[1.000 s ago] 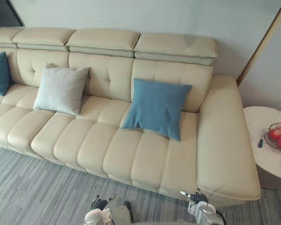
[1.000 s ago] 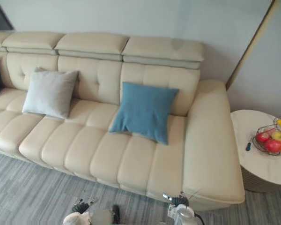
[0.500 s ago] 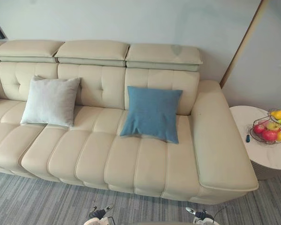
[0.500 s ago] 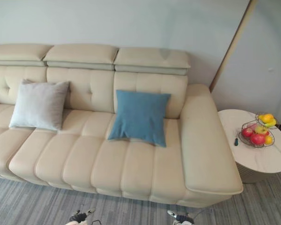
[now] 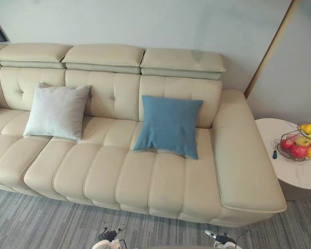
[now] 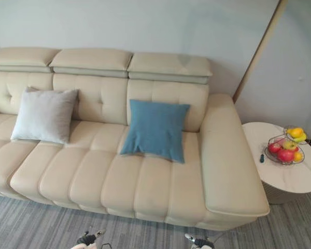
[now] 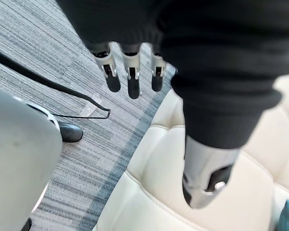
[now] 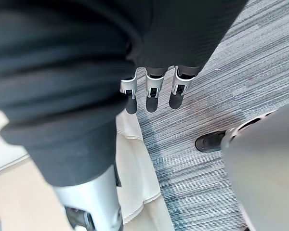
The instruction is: Pick up cushions and gather them together orderly.
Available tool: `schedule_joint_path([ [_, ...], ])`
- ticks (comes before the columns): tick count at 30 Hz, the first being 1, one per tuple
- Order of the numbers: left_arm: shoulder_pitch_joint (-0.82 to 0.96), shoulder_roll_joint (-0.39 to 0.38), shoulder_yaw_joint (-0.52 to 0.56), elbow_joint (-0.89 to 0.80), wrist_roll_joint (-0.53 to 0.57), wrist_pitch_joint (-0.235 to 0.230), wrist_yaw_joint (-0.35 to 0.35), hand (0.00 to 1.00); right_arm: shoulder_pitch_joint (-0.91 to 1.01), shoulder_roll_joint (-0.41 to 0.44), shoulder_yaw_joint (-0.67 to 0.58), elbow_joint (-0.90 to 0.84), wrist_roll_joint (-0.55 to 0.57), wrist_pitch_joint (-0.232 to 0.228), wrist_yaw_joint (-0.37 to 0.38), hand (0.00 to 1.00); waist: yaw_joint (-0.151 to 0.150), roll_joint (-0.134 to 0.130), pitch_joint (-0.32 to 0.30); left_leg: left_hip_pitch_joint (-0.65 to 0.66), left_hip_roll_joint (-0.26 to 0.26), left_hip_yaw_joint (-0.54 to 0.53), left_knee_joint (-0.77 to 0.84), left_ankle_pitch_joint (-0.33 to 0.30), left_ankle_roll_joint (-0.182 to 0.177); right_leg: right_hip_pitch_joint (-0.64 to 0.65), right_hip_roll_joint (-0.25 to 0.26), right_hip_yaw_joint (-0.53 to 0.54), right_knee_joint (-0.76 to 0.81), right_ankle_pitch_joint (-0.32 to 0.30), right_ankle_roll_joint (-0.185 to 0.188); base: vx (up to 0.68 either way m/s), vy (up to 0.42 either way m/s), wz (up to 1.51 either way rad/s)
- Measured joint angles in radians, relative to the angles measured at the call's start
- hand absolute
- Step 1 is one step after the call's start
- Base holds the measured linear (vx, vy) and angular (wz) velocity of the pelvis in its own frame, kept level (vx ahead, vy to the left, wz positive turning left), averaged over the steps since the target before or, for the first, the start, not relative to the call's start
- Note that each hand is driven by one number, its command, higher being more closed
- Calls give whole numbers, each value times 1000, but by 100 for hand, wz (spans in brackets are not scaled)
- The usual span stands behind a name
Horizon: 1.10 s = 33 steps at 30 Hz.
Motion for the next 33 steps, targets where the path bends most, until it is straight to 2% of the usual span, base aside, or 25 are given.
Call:
schedule_joint_path([
  [3,-8,12,-32,4,0,3,-7,0,3,1,0,-6,28,-1,0,0,-8,-5,19,11,18,56,41,-28,-13,-2,11,42,13,1,0,-80,-6,-50],
  [6,-24,19,-45,16,1,3,-20,0,6,0,4,-15,35,-3,-2,0,-10,-13,30,-11,56,116,174,-104,-37,-27,41,134,23,2,-4,-68,-5,-91],
  [8,-27,16,-35,16,1,0,-22,0,9,-2,31,-39,36,-3,-2,0,-10,-14,29,-62,60,22,277,-122,-20,-87,56,245,35,10,-18,0,-55,-131],
  [9,-29,12,-36,18,1,0,-20,0,7,-5,38,-40,36,-3,-2,0,-11,-5,31,-68,60,-10,281,-131,-14,-107,63,268,42,12,-17,1,-86,-119],
  [11,-37,2,-35,21,1,0,-21,0,2,-12,39,-53,37,-3,-1,0,-40,18,37,-75,72,-23,289,-176,-10,-161,92,327,66,21,-20,-34,-6,-116],
  [13,-41,4,-32,18,0,0,-20,0,-13,-4,54,-70,31,-2,-1,0,-30,22,40,-58,98,130,284,-196,-14,-229,104,337,99,33,-48,-56,56,-175],
  [14,-41,4,-32,18,1,0,-20,0,-15,-1,63,-74,19,-2,0,0,-29,26,42,-55,112,203,277,-203,-18,-260,91,277,126,33,-82,-64,44,-237],
  [15,-41,10,-34,17,2,0,-20,0,-36,-2,85,-76,17,-2,1,0,-29,25,44,-29,137,315,264,-204,-22,-329,55,80,226,23,-100,-40,28,-215],
  [17,-41,19,-38,18,3,0,-20,0,-34,3,89,-81,16,-4,0,0,-30,12,48,16,138,390,251,-201,-29,-343,1,-161,301,4,-96,76,5,-187],
  [18,-38,24,-38,21,4,1,-20,0,-26,5,85,-77,17,-3,-1,0,-33,3,42,38,134,449,258,-201,-29,-324,-48,-349,329,-29,-147,120,-31,-156],
  [19,-38,19,-39,24,7,1,-21,0,-24,1,85,-82,15,-5,0,0,-45,12,46,45,141,467,260,-199,-31,-324,-63,-420,338,-41,-168,113,-89,-155],
  [20,-43,8,-46,26,11,-1,-22,0,-29,-4,81,-83,13,-5,0,0,-45,24,45,62,144,509,251,-197,-34,-320,-91,-546,367,-81,-193,113,-90,-89],
  [21,-45,4,-46,28,11,-2,-22,0,-32,-5,74,-83,11,-4,0,0,-45,25,42,69,143,527,240,-191,-43,-317,-100,-568,386,-94,-184,159,-125,-103],
  [24,-67,0,-51,60,11,1,-29,0,-35,-13,54,-78,-6,-5,2,0,-49,42,40,87,159,565,238,-152,-105,-345,-39,-509,388,-120,-184,179,-160,-87],
  [25,-66,-2,-54,62,11,1,-33,0,-45,-18,50,-63,-6,-4,4,0,-46,44,40,77,187,560,309,-133,-125,-353,1,-459,373,-131,-179,225,-234,-104],
  [26,-63,-1,-45,63,11,2,-36,0,-54,-13,48,-45,-6,-4,5,0,-45,47,43,27,255,529,491,-127,-118,-337,33,-413,347,-129,-185,232,-235,-105],
  [27,-62,0,-35,62,11,1,-37,0,-55,-11,51,-43,-6,-4,5,0,-43,47,47,4,281,500,577,-130,-78,-325,50,-389,329,-128,-193,201,-197,-137],
  [28,-58,-4,1,59,4,-1,-38,0,-59,-17,51,-39,-13,-3,3,0,-30,53,65,-75,300,364,773,-193,-23,-286,98,-316,285,-122,-213,164,-113,-148],
  [29,-59,-13,5,50,0,-2,-38,0,-65,-22,53,-26,-17,-3,2,0,-29,57,74,-148,262,257,832,-251,-51,-252,123,-263,256,-128,-223,150,-88,-158],
  [31,-54,-15,2,32,-1,-6,-38,0,-66,-25,53,-7,-20,-2,1,0,-22,55,77,-215,209,173,788,-288,-40,-204,152,-180,218,-123,-214,183,-28,-164],
  [32,-49,-22,3,5,-3,-9,-38,0,-69,-27,62,-6,-20,-2,0,0,-3,55,77,-279,164,108,714,-297,-24,-174,182,-73,203,-123,-212,193,12,-199],
  [33,-49,-25,3,-5,-4,-10,-38,0,-68,-27,63,-6,-20,-2,0,0,6,55,77,-301,154,75,681,-296,-24,-171,186,-48,202,-127,-206,206,91,-238],
])
